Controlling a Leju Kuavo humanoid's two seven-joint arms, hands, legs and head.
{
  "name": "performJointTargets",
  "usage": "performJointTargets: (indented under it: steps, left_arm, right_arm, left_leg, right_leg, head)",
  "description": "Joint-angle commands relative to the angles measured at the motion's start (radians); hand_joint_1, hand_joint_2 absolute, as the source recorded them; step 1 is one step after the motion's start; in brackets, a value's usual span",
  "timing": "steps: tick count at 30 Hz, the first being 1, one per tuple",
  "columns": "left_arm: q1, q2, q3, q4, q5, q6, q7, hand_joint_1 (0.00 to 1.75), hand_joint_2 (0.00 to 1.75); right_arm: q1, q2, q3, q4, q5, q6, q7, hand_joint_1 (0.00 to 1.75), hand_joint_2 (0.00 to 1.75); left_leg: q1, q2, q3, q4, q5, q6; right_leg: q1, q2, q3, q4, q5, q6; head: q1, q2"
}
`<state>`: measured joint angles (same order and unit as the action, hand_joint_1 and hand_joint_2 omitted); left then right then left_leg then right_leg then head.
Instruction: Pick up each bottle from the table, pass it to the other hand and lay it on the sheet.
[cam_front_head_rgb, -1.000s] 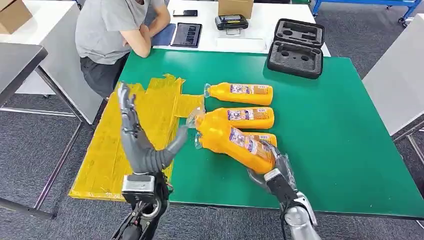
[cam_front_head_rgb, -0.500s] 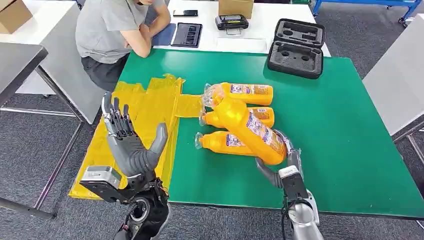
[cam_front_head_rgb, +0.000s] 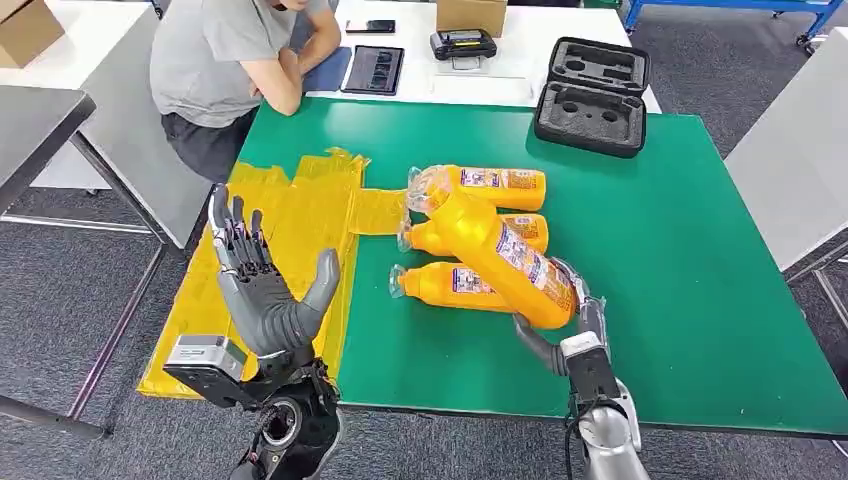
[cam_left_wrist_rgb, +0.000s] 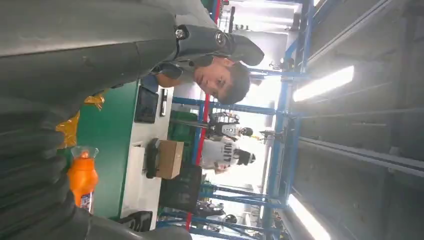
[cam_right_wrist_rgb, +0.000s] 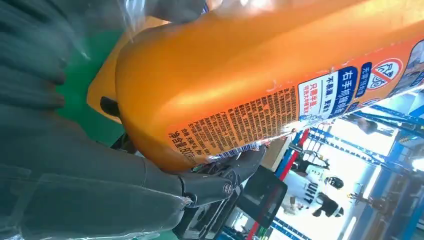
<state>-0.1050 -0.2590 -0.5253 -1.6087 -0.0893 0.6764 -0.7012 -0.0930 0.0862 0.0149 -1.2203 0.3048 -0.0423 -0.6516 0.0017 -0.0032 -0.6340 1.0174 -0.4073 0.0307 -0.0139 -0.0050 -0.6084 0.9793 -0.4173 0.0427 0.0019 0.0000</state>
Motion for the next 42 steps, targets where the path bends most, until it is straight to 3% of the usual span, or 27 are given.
performJointTargets:
  steps: [1,11,12,13,14,30,42]
  left_arm:
    - [0.000,0.060,-0.084,0.027,0.073,-0.001,0.003,0.00,1.75]
    - [0.024,0.049,-0.103,0.111,0.081,-0.268,0.003,0.00,1.75]
    - [-0.013,0.078,-0.177,0.179,0.140,-0.404,0.003,0.00,1.75]
    - [-0.013,0.050,-0.134,0.199,0.112,-0.600,0.003,0.00,1.75]
    - [-0.022,0.029,-0.129,0.218,0.108,-0.627,0.003,0.00,1.75]
    - [-0.060,0.016,-0.163,0.316,0.100,-0.766,0.003,0.00,1.75]
    - [-0.080,0.012,-0.179,0.337,0.098,-0.756,0.003,0.00,1.75]
  right_arm:
    - [0.002,0.007,-0.030,-0.061,-0.049,0.018,-0.007,1.75,1.75]
    - [0.061,0.005,-0.016,-0.118,-0.085,0.081,-0.015,1.75,1.75]
    - [0.053,-0.027,0.046,-0.111,-0.116,0.212,-0.019,1.75,1.75]
    - [0.044,-0.015,0.038,-0.110,-0.112,0.254,-0.014,1.75,1.75]
    - [0.030,-0.003,0.050,-0.103,-0.110,0.268,-0.006,1.75,1.75]
    - [0.038,0.011,0.065,-0.127,-0.143,0.320,0.010,1.75,1.75]
    - [0.051,0.016,0.087,-0.180,-0.108,0.307,0.012,1.75,1.75]
  left_leg:
    - [0.000,0.000,0.003,-0.001,-0.001,-0.001]
    - [0.000,0.000,0.004,-0.002,-0.001,-0.001]
    - [0.000,0.000,0.006,-0.002,-0.002,-0.001]
    - [0.000,0.000,0.004,-0.002,-0.001,-0.001]
    - [0.000,0.000,0.003,-0.001,-0.001,-0.001]
    - [0.000,0.000,0.006,-0.001,-0.003,-0.002]
    - [0.000,0.000,0.003,-0.001,-0.002,-0.001]
  right_leg:
    - [0.000,0.000,0.003,0.000,-0.001,-0.001]
    - [0.000,0.000,0.003,-0.001,-0.001,-0.001]
    - [0.000,0.000,0.006,-0.002,-0.002,-0.002]
    - [0.000,0.000,0.003,-0.001,-0.001,-0.001]
    - [0.000,0.000,0.003,-0.001,-0.001,-0.001]
    - [0.000,0.000,0.006,-0.001,-0.002,-0.002]
    - [0.000,0.000,0.003,-0.001,-0.001,-0.001]
  head:
    - [0.000,0.000]
    - [0.000,0.000]
    - [0.000,0.000]
    - [0.000,0.000]
    - [0.000,0.000]
    - [0.000,0.000]
    - [0.000,0.000]
